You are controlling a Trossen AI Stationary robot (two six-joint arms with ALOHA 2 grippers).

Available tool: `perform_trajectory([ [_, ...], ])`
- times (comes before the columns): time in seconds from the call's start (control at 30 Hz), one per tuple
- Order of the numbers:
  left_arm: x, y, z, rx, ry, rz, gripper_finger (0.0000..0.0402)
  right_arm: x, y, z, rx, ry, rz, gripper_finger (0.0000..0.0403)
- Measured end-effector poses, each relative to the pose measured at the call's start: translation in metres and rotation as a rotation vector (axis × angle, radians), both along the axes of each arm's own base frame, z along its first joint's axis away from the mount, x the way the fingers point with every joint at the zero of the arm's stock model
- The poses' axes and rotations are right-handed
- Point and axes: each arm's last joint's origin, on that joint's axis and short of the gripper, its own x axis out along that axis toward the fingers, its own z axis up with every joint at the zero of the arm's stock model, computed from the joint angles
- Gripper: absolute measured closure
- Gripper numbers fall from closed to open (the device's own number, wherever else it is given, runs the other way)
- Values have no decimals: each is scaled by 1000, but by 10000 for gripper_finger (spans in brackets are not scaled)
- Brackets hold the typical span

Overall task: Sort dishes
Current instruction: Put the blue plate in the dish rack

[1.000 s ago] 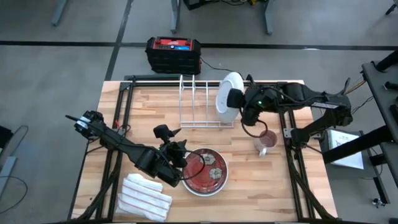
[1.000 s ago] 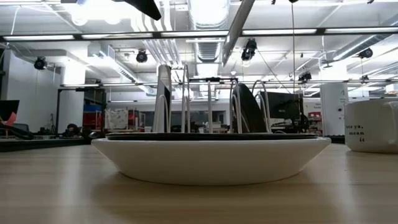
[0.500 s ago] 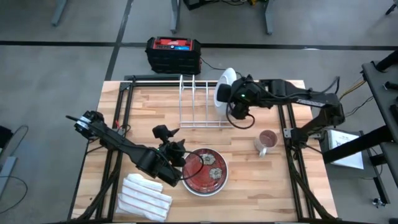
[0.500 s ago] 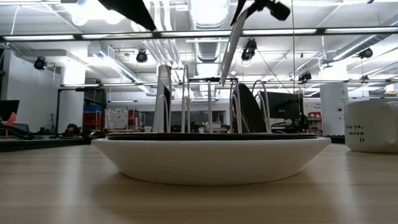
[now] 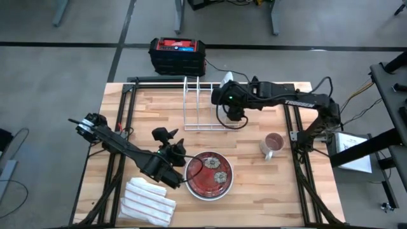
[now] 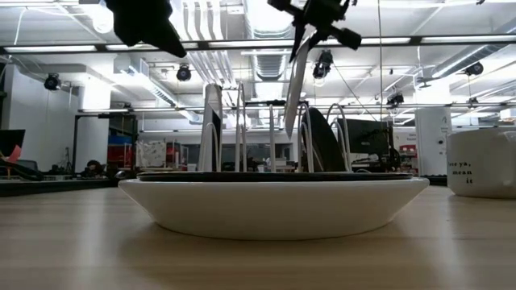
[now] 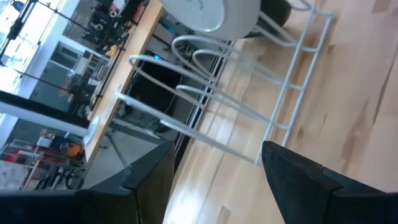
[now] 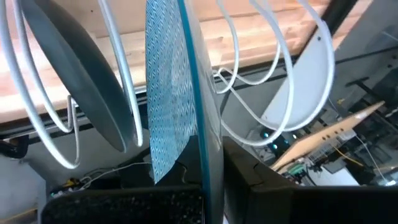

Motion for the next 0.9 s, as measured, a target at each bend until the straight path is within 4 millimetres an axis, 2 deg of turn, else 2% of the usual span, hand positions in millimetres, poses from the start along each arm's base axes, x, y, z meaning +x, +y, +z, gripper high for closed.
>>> perform_trajectory([
  [0.4, -9, 6, -14, 12, 11, 43, 171, 30, -7, -37, 0, 82, 11, 391],
  [0.9, -16, 10, -24, 19, 14, 73, 171, 49, -20, -70, 7, 161, -16, 386],
])
